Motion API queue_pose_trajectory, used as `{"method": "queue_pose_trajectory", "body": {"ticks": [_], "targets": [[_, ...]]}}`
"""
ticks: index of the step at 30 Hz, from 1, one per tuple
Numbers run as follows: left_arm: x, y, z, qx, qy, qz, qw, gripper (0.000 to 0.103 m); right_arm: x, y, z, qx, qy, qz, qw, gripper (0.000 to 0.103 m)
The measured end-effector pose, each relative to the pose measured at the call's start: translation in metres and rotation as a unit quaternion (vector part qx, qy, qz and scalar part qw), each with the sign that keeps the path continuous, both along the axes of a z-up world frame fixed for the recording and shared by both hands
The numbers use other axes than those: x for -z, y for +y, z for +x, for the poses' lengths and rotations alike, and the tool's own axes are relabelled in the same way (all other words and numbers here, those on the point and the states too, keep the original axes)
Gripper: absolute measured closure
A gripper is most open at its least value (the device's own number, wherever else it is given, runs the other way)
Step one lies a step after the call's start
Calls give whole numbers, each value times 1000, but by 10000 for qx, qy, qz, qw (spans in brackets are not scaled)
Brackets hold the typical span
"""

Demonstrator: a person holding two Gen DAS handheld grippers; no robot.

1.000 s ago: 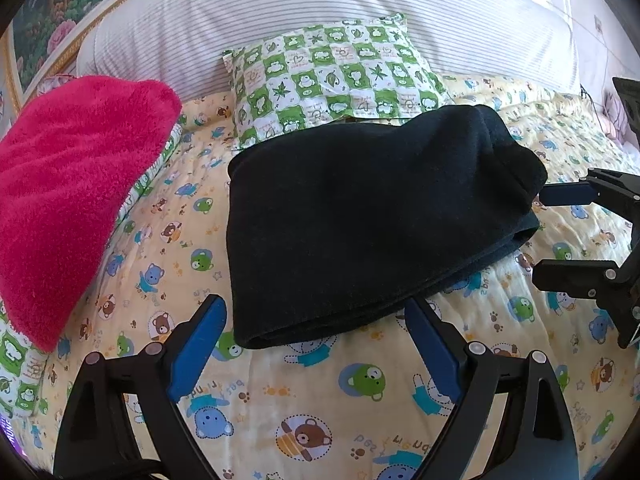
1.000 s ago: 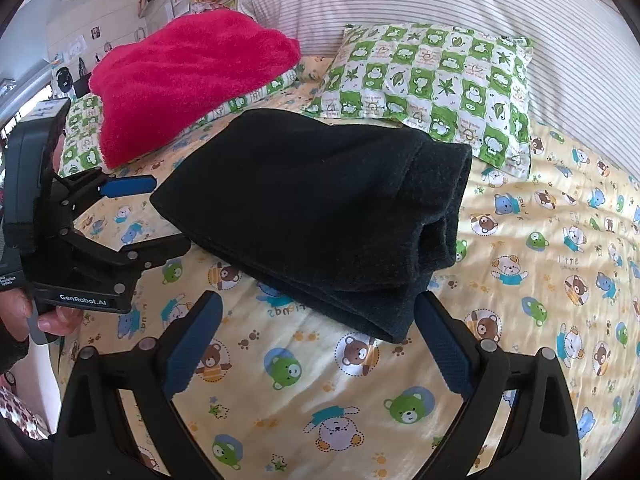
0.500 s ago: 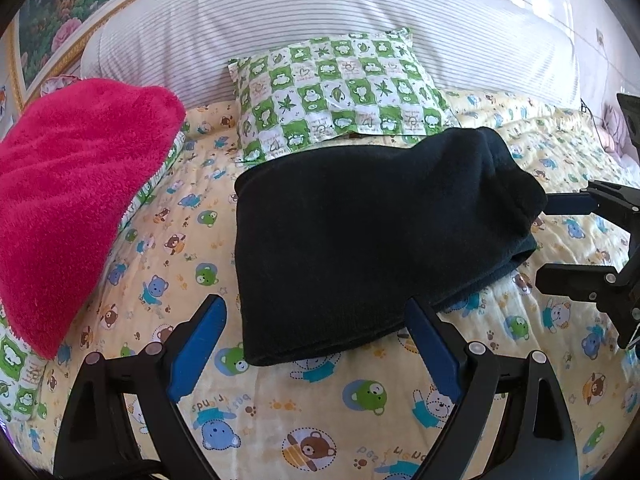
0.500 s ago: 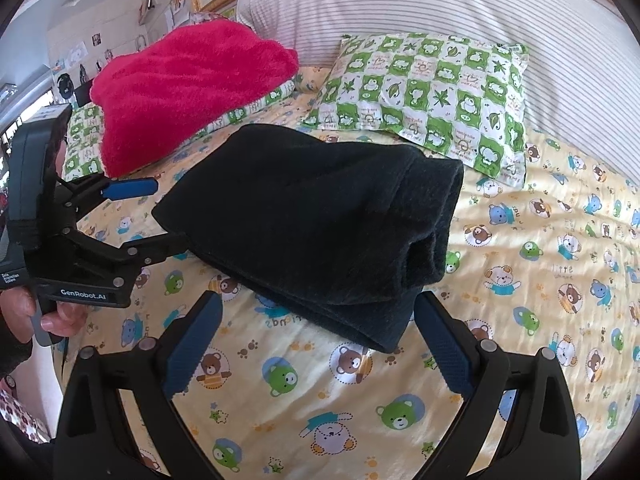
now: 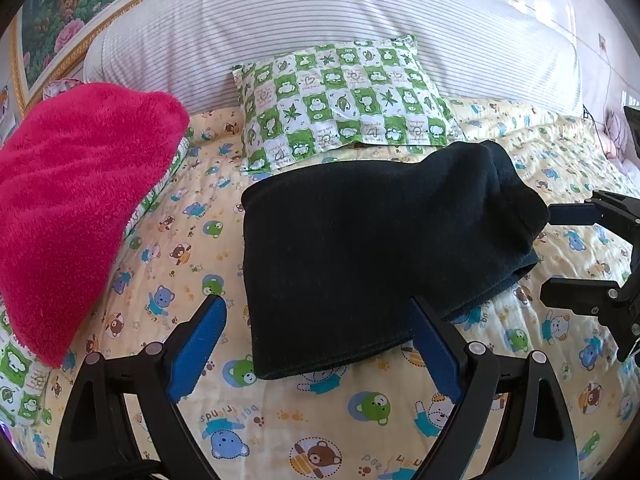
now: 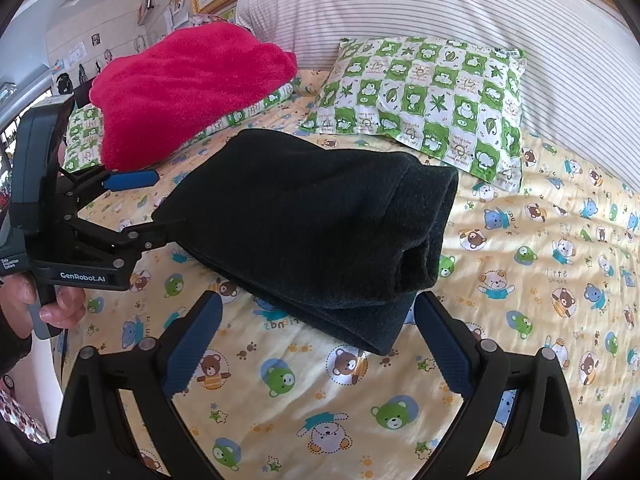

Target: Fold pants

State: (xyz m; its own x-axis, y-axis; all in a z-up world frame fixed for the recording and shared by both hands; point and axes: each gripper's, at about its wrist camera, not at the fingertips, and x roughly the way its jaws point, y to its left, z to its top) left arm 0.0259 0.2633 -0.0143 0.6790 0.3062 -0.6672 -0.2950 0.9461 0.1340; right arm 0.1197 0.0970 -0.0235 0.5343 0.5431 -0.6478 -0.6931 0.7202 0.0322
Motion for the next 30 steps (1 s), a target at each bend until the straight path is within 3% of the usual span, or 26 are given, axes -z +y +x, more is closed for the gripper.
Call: {"method": "queue_pose_trajectory", "body": {"ticks": [30], "targets": [[-5,-3,14,-49,84,-32,9999,12,-4,-6,2,140,45,127,9998,6]]}}
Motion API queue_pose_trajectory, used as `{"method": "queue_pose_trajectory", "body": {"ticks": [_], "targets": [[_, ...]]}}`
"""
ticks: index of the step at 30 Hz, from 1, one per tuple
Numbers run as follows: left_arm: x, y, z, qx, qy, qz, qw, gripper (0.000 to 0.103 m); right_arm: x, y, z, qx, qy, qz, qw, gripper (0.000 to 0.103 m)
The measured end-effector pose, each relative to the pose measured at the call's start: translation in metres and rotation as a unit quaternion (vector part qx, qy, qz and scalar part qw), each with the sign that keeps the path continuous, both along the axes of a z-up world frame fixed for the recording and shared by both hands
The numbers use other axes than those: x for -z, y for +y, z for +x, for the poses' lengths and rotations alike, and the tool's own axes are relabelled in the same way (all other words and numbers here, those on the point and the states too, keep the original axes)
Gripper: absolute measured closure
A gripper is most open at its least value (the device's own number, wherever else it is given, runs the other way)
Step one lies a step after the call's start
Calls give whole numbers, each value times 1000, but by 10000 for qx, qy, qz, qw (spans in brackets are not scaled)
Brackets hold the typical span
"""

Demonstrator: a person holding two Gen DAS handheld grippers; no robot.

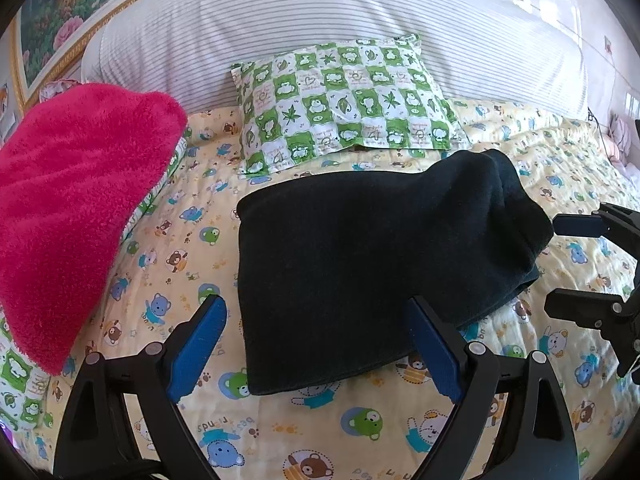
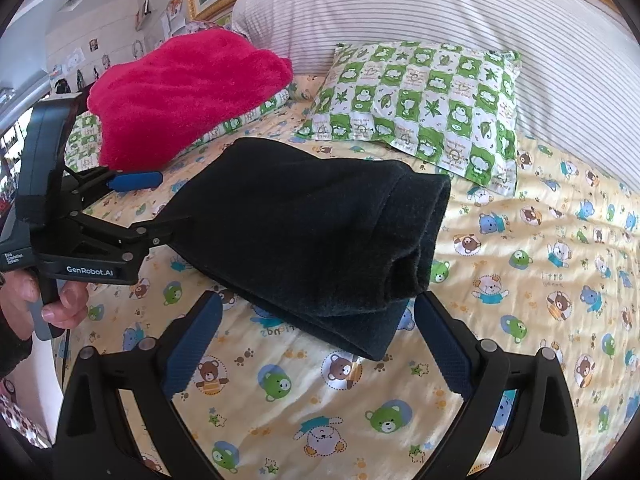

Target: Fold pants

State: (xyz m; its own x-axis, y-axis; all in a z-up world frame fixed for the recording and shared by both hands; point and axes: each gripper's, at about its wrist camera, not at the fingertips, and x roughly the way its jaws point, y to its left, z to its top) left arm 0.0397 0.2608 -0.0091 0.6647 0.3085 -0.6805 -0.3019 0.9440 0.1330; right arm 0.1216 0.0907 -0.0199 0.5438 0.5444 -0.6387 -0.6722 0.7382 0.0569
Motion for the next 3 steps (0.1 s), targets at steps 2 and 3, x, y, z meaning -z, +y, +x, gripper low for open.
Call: {"method": "queue_pose_trajectory", "body": {"ticks": [2,3], "targets": [[-1,-5,2,-4,33,26,10000,12,1,-3,2,106,88,47,9999,6],[-1,-8,3,1,43,37,10000,12,1,-4,2,158,115,74,9998,6]]}}
